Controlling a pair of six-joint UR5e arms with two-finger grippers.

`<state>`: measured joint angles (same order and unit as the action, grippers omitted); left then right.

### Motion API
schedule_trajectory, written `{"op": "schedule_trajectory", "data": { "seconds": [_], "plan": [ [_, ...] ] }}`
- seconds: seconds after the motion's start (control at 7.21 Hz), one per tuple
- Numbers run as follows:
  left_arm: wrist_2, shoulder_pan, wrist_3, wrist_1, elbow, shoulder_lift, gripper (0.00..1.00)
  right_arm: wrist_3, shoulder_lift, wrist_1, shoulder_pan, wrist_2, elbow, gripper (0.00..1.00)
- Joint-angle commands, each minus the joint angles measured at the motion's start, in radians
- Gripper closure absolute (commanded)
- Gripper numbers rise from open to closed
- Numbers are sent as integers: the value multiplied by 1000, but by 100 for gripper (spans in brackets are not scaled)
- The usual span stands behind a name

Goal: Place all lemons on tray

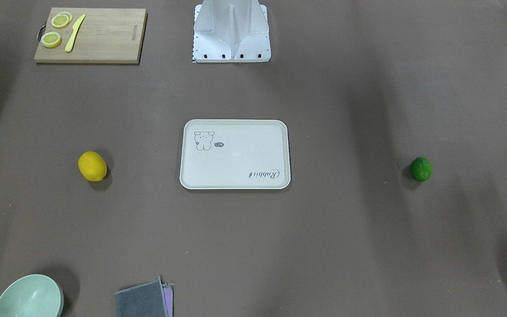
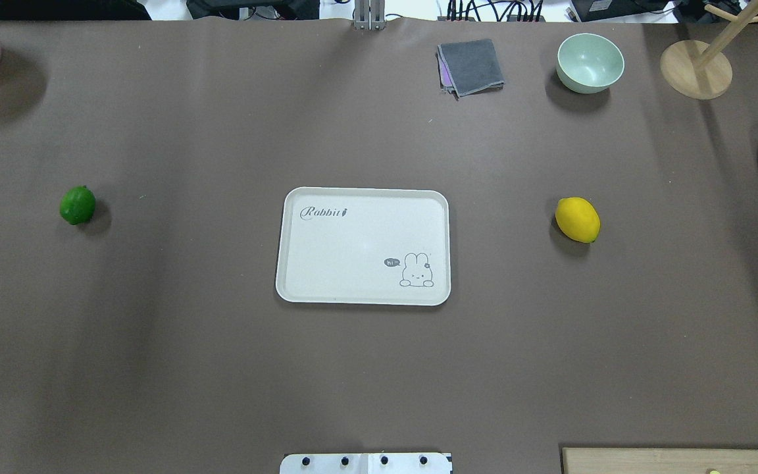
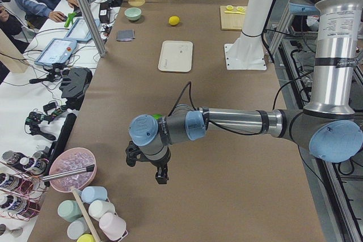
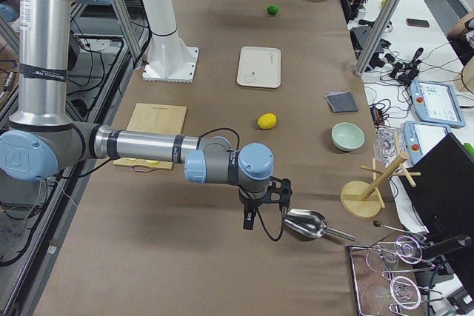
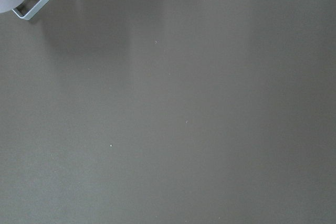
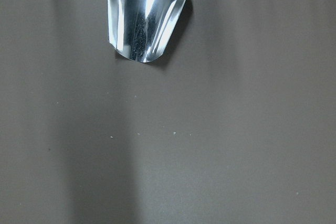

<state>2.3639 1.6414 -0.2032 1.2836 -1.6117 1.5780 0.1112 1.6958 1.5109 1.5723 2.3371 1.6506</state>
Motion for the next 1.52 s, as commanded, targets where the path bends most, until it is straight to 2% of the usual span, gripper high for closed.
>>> {"op": "schedule_trajectory", "data": {
  "seconds": [0.0, 0.55, 0.83, 1.11, 1.39],
  "plan": [
    [0, 0, -1, -6, 3, 8, 2, -1, -2, 0, 0, -1, 0, 0],
    [0, -5, 5, -15, -22, 20, 2, 8, -4, -1, 0, -1, 2, 0],
    [5, -6, 103, -4, -56, 22, 2, 71, -16, -1, -11, 8, 23, 1],
    [9, -43, 221, -9, -83, 48, 2, 137, -59, -5, -76, 24, 32, 1],
    [58, -116, 345, -4, -120, 63, 2, 236, -80, -5, -164, 15, 78, 1]
  ]
}}
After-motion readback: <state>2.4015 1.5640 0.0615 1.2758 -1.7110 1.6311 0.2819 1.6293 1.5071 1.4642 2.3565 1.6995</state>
